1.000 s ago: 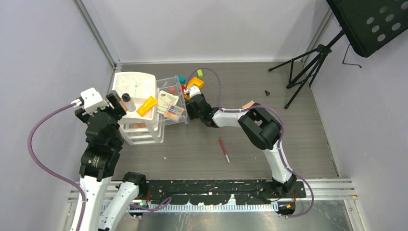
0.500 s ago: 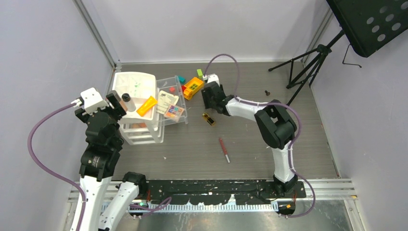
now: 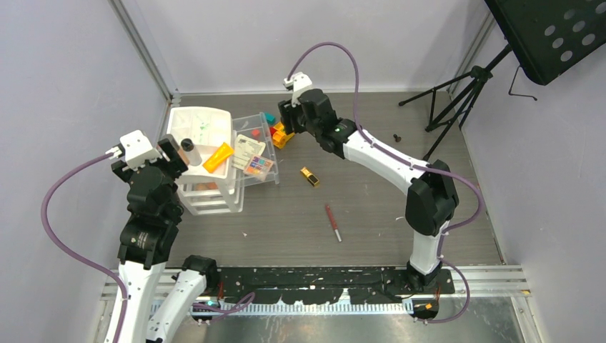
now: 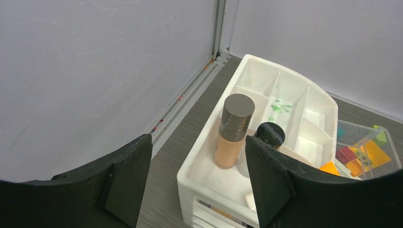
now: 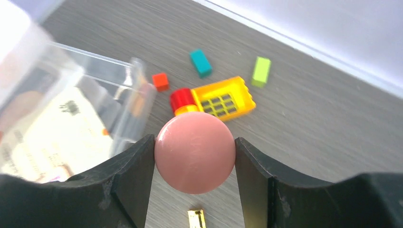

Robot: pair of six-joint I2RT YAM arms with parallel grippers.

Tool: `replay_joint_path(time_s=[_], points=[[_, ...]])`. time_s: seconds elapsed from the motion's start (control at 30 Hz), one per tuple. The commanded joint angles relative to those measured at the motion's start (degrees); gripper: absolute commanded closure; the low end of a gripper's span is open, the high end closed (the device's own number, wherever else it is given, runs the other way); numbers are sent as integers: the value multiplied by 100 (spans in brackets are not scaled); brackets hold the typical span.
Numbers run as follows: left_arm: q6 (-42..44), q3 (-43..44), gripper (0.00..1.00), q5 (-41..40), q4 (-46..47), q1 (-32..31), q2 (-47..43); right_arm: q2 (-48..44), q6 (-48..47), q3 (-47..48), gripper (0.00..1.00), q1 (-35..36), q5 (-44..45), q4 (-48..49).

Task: Organize the makeup
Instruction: Pick up the makeup from the center of the board, then place the makeup in the drawer.

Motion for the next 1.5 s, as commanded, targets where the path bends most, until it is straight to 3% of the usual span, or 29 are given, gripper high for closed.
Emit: replay_joint_path(time_s=[0.0,0.17,0.77,0.87,1.0,1.07,1.23,1.47], points=[[27,53,26,71,280,26,-53,-86,-717,571,50,234,-796,22],[27,46,26,68,281,13,-72,273,-1313,995,49,460,-1494,-132],[45,34,25,29,286,-1,-102,1407,-1819,2020,51,913,-1940,-308],[54,37,26,21,297,4,-113,1584,-1853,2173,46,913,-1829,-309],[63,40,26,16,295,4,-112,1772,-1963,2351,27,910,-1650,-331],[63,36,26,10,295,4,-117,1853,-2010,2446,23,910,-1571,-357],[63,33,25,10,297,3,-110,1932,-2028,2622,16,912,-1419,-439],[63,29,25,19,299,3,-109,1332,-2117,2247,16,913,-1385,-271]])
